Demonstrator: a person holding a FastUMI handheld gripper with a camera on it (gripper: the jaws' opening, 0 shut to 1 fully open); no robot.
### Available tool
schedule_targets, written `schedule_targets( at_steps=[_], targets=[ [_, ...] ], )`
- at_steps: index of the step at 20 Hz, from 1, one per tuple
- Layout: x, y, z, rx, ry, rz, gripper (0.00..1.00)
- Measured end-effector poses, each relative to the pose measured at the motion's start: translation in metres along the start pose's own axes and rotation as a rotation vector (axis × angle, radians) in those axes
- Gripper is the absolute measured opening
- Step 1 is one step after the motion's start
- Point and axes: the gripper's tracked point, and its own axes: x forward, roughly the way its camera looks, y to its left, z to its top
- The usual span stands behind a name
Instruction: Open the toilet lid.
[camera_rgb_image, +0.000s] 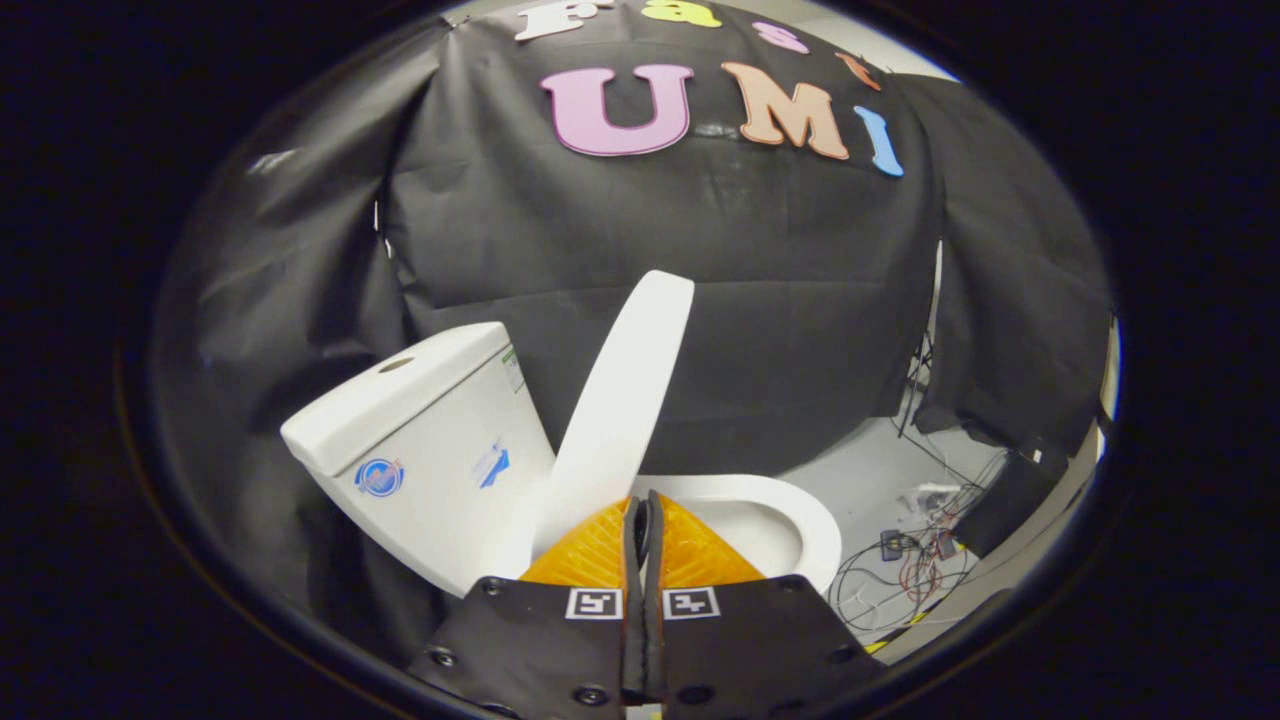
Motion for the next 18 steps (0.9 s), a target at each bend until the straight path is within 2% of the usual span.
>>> schedule_targets(
  at_steps=[18],
  targets=[
    [-0.001,0.047,0.016,-0.081,-0.030,0.051,0.01]
  ],
)
